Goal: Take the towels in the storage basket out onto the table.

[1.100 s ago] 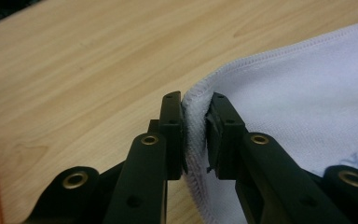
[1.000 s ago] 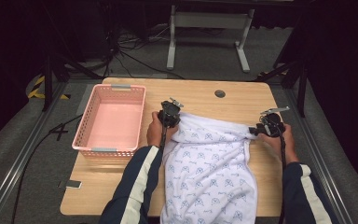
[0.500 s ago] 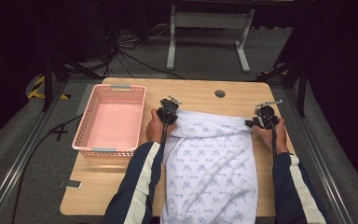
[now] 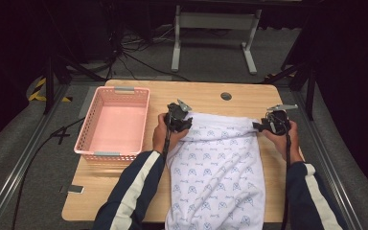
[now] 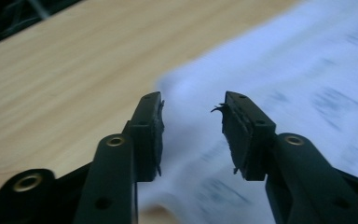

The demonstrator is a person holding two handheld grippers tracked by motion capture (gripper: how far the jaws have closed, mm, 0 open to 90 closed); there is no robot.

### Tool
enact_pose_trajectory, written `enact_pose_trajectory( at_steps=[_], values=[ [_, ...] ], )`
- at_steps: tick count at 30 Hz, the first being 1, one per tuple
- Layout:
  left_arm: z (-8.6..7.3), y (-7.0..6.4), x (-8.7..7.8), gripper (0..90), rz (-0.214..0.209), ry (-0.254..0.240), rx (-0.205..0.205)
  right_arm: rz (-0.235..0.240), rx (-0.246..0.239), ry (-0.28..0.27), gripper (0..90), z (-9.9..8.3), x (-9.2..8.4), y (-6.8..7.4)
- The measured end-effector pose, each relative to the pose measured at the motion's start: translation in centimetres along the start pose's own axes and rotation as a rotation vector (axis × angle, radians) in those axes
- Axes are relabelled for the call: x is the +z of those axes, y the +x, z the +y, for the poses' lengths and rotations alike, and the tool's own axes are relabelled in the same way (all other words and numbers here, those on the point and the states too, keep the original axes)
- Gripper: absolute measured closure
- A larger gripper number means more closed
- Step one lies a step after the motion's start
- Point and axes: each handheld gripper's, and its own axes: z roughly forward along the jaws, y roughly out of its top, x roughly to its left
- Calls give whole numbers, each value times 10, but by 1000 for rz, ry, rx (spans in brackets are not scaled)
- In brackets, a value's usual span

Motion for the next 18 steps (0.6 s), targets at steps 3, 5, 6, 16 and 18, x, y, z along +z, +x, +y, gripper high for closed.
enact_pose_trajectory(
  at_steps=[3,5,6,16,18],
  values=[
    [-11,-19,-9,619,-61,4,43,58,-21,20,499,-20,-14,14],
    [-18,-28,-12,606,-101,9,41,78,-42,25,508,-38,-23,26],
    [-21,-31,-14,600,-114,6,46,102,-51,24,526,-46,-27,32],
    [-62,-63,-18,619,-204,32,89,168,-136,44,522,-84,-39,83],
    [-60,-56,-13,643,-185,16,73,145,-127,45,525,-81,-36,81]
  ],
)
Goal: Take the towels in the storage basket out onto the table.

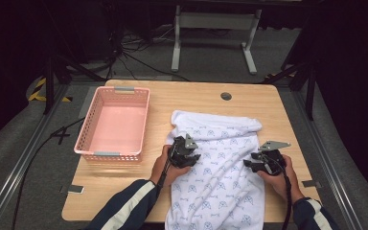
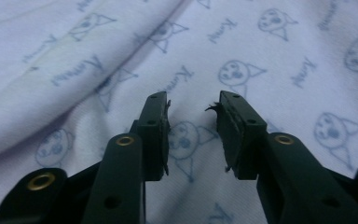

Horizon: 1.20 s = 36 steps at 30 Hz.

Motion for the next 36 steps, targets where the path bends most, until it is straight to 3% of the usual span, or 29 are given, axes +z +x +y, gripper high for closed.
enact_pose_trajectory(
  at_steps=[1,3,4,6,8,11,12,13,15,16,17,18,19,20,21,23,25,26,27,31,32,34,36],
  values=[
    [2,4,3,646,13,-8,8,-9,8,-7,527,2,3,-2],
    [6,13,9,661,27,-18,-19,-17,13,-20,530,6,8,-9],
    [10,18,14,684,22,-28,-51,-21,18,-23,530,8,10,-12],
    [19,29,23,712,55,-25,-59,-32,30,-27,537,15,16,-22],
    [28,40,31,705,82,-12,-59,-44,41,-30,537,24,25,-34],
    [42,63,44,691,124,-7,-89,-73,60,-26,535,38,37,-51],
    [44,69,48,678,136,-14,-126,-74,70,-24,535,41,40,-55],
    [47,73,49,662,139,-5,-152,-85,71,-23,530,45,43,-60],
    [51,73,51,624,155,11,-159,-91,84,-24,521,48,46,-63],
    [54,68,48,624,183,39,-141,-103,86,-13,487,51,47,-64],
    [54,61,42,632,150,41,-113,-129,76,3,475,52,46,-63],
    [54,54,36,648,127,44,-79,-124,69,11,492,50,42,-59],
    [51,43,25,658,123,43,-12,-101,56,-6,510,48,37,-57],
    [48,36,19,669,112,45,13,-73,34,-38,538,42,26,-52],
    [40,27,10,686,75,42,42,-52,26,-41,560,38,21,-49],
    [27,17,-1,696,76,79,94,-25,-1,-14,576,25,10,-42],
    [10,11,-13,716,35,87,86,-14,-47,17,601,9,5,-34],
    [-4,4,-23,711,11,84,78,14,-49,14,602,-2,-5,-29],
    [-4,4,-23,712,11,84,78,26,-64,27,601,-6,-10,-26],
    [-33,-15,-45,732,-36,83,92,46,-79,35,594,-22,-25,-15],
    [-38,-19,-51,734,-41,90,120,56,-110,45,594,-28,-31,-10],
    [-52,-28,-64,733,-94,85,94,68,-120,54,593,-40,-43,1],
    [-65,-40,-79,708,-130,99,99,90,-123,73,570,-53,-56,14]
  ],
)
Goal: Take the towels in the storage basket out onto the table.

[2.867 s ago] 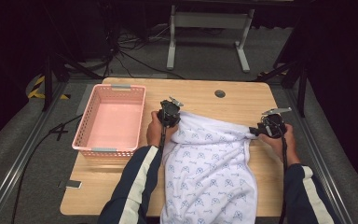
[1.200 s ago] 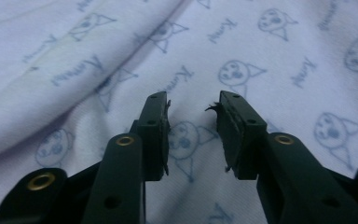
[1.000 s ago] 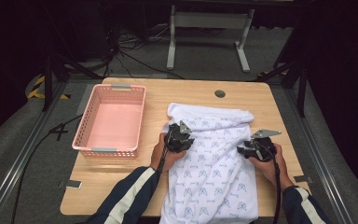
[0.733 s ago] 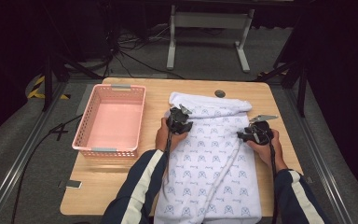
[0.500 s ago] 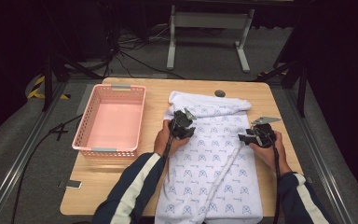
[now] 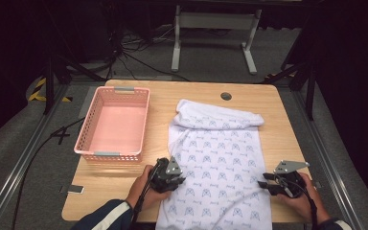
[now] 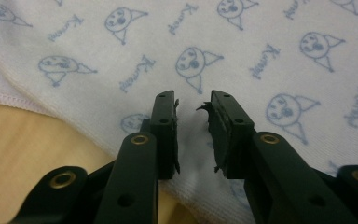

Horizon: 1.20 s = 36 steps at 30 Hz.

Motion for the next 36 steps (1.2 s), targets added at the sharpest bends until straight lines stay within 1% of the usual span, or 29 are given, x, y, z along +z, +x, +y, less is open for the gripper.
enact_pose_trajectory(
  at_steps=[1,3,4,5,6,7,8,10,11,13,14,15,16,17,18,19,20,21,22,23,24,25,26,27,29,30,31,34,36],
  values=[
    [-3,-5,-3,697,-16,12,0,-5,-21,7,556,-3,-3,7],
    [-6,-13,-9,691,-43,30,36,15,-48,14,541,-6,-7,15],
    [-7,-15,-11,683,-51,9,33,26,-46,10,533,-6,-8,18],
    [-7,-15,-11,667,-51,9,33,26,-46,10,533,-6,-8,18],
    [-6,-16,-11,667,-48,-7,23,35,-41,-20,539,-5,-10,19],
    [-4,-13,-11,649,-24,-6,31,19,-32,-50,559,0,-10,16],
    [-1,-10,-8,642,-6,-27,18,-14,-29,-65,576,4,-10,12],
    [6,0,-5,636,1,-54,-15,-72,-19,-101,586,19,-6,-1],
    [10,3,-3,629,1,-59,-10,-97,-9,-122,587,29,-3,-10],
    [17,8,3,623,-15,-68,-1,-145,-20,-132,579,54,6,-29],
    [18,9,5,618,-21,-74,-1,-167,-27,-144,575,71,12,-42],
    [19,8,8,613,-43,-75,5,-174,-32,-141,577,82,17,-51],
    [20,5,12,605,-58,-69,22,-184,-20,-139,581,95,23,-63],
    [20,4,14,600,-66,-61,40,-187,6,-141,580,109,30,-79],
    [19,2,16,601,-70,-63,39,-188,25,-137,575,119,35,-91],
    [18,1,17,603,-81,-50,48,-190,37,-127,576,126,38,-100],
    [17,0,18,603,-83,-51,49,-189,53,-109,575,133,43,-112],
    [13,1,17,601,-87,-53,43,-186,80,-77,560,145,52,-130],
    [11,1,17,601,-92,-68,26,-187,93,-63,554,149,55,-136],
    [10,2,17,602,-96,-73,21,-175,101,-57,550,153,60,-141],
    [9,3,16,604,-100,-76,22,-159,110,-59,552,156,64,-144],
    [8,2,16,604,-101,-83,7,-145,114,-53,553,159,69,-146],
    [7,2,15,604,-96,-75,20,-141,104,-42,552,163,75,-147],
    [7,1,15,604,-89,-85,21,-125,95,-32,552,165,80,-147],
    [5,-1,15,600,-81,-83,32,-99,80,8,554,169,92,-148],
    [5,-2,14,597,-79,-85,22,-89,68,25,549,171,96,-148],
    [4,-1,14,598,-80,-80,35,-80,67,30,552,172,100,-148],
    [2,-1,13,601,-81,-95,17,-86,61,65,531,173,108,-149],
    [2,-1,12,606,-82,-87,18,-105,61,85,543,174,113,-152]
  ],
)
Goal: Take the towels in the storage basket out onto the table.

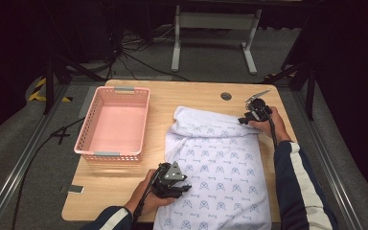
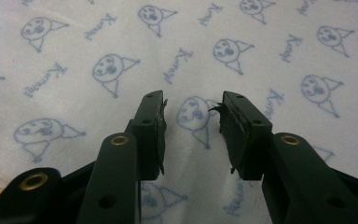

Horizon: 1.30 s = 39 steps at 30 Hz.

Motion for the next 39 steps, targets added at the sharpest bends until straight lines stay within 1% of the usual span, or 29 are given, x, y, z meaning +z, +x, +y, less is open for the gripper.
enact_pose_trajectory(
  at_steps=[3,4,8,9,10,11,12,13,14,17,18,19,21,23,24,25,26,27,28,30,31,32,33,34,35,36,37,38,39],
  values=[
    [0,0,0,607,0,0,-1,-33,5,21,563,2,8,-3],
    [0,0,-1,608,1,4,7,-37,12,31,562,2,12,-3],
    [-1,-1,-2,612,-9,7,-7,-44,19,5,571,4,17,-7],
    [-2,-1,-2,615,-15,1,-21,-62,19,6,569,6,18,-8],
    [-3,-2,-4,626,-32,11,-34,-81,24,9,570,7,18,-9],
    [-4,-2,-6,636,-53,11,-47,-105,32,8,570,8,19,-11],
    [-7,-4,-7,648,-62,-1,-55,-127,40,6,570,9,21,-13],
    [-9,-6,-9,657,-76,3,-63,-156,56,7,570,10,22,-16],
    [-9,-6,-9,660,-76,3,-63,-156,56,7,570,10,22,-16],
    [-13,-15,-15,665,-119,26,-71,-201,80,-3,570,12,25,-23],
    [-16,-18,-15,670,-127,16,-69,-223,82,-7,552,13,26,-25],
    [-17,-21,-17,670,-136,20,-68,-244,83,-5,543,14,27,-26],
    [-16,-25,-18,669,-129,38,-42,-272,78,-9,488,15,29,-26],
    [-15,-28,-18,666,-112,48,-18,-290,86,-13,456,16,29,-26],
    [-14,-28,-17,654,-99,44,7,-286,104,-27,446,15,25,-26],
    [-13,-28,-16,603,-81,43,17,-294,113,-64,448,12,20,-25],
    [-11,-26,-15,534,-49,51,19,-275,130,-89,443,8,12,-23],
    [-9,-23,-15,510,-53,52,8,-253,145,-113,439,1,3,-20],
    [-8,-20,-15,496,-51,39,-2,-229,151,-133,439,-6,-5,-17],
    [-5,-14,-19,461,-16,-3,-11,-200,134,-134,403,-21,-21,-8],
    [-2,-11,-22,430,7,-20,-24,-181,143,-166,410,-32,-30,-1],
    [0,-6,-24,393,20,-38,-34,-143,121,-169,408,-42,-37,8],
    [2,-1,-27,371,45,-54,-53,-128,71,-146,387,-53,-43,19],
    [4,2,-26,357,63,-61,-55,-143,35,-142,396,-66,-50,32],
    [7,8,-25,350,76,-58,-62,-124,42,-149,404,-74,-54,40],
    [9,11,-23,352,82,-58,-57,-69,33,-151,399,-89,-60,52],
    [9,11,-23,352,82,-58,-57,-69,33,-151,399,-89,-60,52],
    [12,17,-19,352,96,-52,-60,-65,13,-138,396,-97,-63,61],
    [15,23,-13,351,94,-62,-79,-32,13,-136,395,-108,-66,71]
  ],
)
